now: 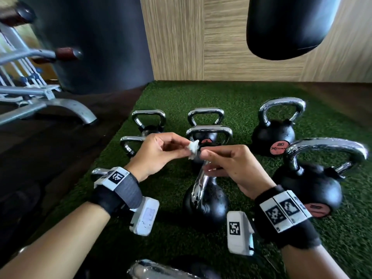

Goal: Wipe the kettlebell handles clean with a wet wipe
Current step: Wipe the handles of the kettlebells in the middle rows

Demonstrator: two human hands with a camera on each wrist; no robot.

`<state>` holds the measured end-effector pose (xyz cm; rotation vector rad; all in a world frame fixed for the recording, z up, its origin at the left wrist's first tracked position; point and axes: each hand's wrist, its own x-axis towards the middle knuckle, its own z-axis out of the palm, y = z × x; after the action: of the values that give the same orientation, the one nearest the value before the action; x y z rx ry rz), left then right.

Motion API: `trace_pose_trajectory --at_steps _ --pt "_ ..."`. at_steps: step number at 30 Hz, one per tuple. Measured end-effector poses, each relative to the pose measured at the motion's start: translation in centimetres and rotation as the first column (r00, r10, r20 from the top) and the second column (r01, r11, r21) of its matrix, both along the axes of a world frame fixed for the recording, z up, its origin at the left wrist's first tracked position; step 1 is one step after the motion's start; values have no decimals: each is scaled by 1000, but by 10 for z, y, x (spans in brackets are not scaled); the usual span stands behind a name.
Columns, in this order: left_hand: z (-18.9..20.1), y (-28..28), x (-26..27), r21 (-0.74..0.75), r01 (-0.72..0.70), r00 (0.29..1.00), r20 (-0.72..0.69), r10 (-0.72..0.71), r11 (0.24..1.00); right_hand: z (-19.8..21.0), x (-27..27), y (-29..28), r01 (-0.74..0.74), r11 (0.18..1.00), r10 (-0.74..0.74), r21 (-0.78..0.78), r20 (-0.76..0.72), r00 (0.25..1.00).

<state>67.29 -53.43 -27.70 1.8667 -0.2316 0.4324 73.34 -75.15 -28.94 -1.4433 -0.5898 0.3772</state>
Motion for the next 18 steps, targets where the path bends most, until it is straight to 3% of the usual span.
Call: trace_pose_trajectory --at_steps 8,14,16,18 --pt "3 -14 11 137 2 999 -32 2 991 -12 1 1 86 980 -50 180 -198 979" --pt "-2 -13 15 240 254 953 -227 -201 937 -28 10 -1 157 970 -95 188 -303 948" --pt "-10 -7 20 237 238 949 -264 -174 942 -35 17 -4 203 958 -125 204 -339 932" --pt "-23 0 24 315 127 949 -313 -23 940 -44 26 -9 338 923 -258 181 -358 897"
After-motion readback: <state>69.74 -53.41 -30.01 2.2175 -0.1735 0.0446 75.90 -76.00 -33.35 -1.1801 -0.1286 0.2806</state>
